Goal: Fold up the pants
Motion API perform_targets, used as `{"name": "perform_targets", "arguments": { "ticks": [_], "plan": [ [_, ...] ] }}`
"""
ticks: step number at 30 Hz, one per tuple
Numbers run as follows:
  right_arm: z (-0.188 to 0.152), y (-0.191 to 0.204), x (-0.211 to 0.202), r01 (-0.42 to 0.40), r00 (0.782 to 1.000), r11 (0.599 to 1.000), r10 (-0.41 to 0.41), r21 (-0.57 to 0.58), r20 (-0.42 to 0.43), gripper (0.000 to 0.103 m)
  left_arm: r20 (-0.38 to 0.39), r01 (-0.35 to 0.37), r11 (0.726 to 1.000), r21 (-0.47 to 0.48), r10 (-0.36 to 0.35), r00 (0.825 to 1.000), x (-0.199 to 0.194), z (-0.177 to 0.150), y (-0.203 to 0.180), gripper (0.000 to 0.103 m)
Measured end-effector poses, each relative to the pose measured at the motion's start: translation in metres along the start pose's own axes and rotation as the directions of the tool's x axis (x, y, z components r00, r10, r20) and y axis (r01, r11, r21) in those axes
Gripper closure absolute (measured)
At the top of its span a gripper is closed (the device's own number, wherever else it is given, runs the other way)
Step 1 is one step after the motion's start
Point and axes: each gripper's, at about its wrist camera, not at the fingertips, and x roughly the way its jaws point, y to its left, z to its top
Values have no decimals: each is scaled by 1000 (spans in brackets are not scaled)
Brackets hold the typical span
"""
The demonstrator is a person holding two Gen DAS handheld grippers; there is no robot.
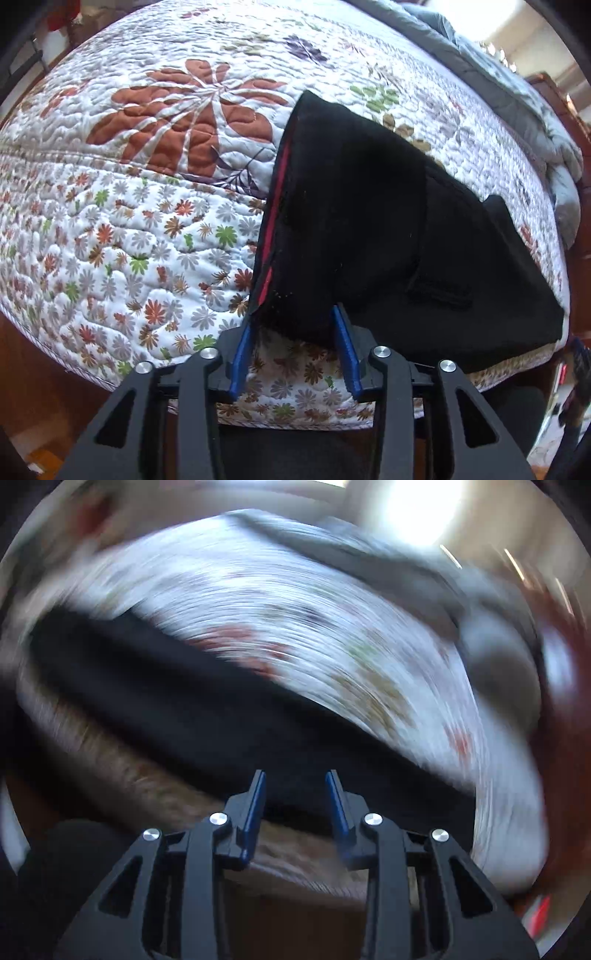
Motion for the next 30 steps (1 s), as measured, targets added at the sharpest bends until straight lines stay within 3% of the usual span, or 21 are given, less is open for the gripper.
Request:
{"name": "perform_targets", "arguments": {
  "ticks": [1, 3, 6, 7, 9, 14, 21, 24, 25, 30],
  "plan": [
    [11, 32, 0, 27, 1000, 991, -25, -133, 17, 71, 4, 0, 1000, -4, 0, 1000, 0, -2, 0, 51],
    [31, 105, -1, 65, 996, 919, -36, -389, 80, 71, 8, -9, 1000, 2, 9, 1000, 0, -6, -2, 46],
    [53, 183, 4, 82, 988, 823, 7, -563, 154, 72, 13, -24, 1000, 9, 23, 1000, 1, -9, -7, 42],
    [55, 208, 9, 121, 981, 779, 1, -615, 194, 75, 15, -29, 1000, 6, 29, 999, 2, -9, -9, 42],
    [58, 233, 15, 144, 977, 738, 2, -660, 215, 79, 24, -36, 999, 3, 36, 999, 2, -9, -12, 41],
    [74, 271, 24, 129, 973, 716, 43, -686, 227, 79, 34, -37, 999, -9, 37, 999, 2, -11, -16, 42],
    [84, 282, 56, 98, 983, 698, 44, -709, 179, 75, 23, -16, 998, -58, 18, 1000, 3, -11, -5, 55],
    [87, 286, 52, 91, 986, 699, 35, -710, 161, 81, 15, -17, 997, -69, 18, 1000, 3, -8, -1, 64],
    [88, 286, 52, 82, 987, 706, 38, -704, 153, 99, 14, -13, 997, -74, 14, 1000, 3, -7, -1, 69],
    [94, 280, 33, 66, 984, 730, 65, -680, 165, 99, 7, 4, 996, -88, -3, 1000, -6, -2, 7, 81]
  ]
}}
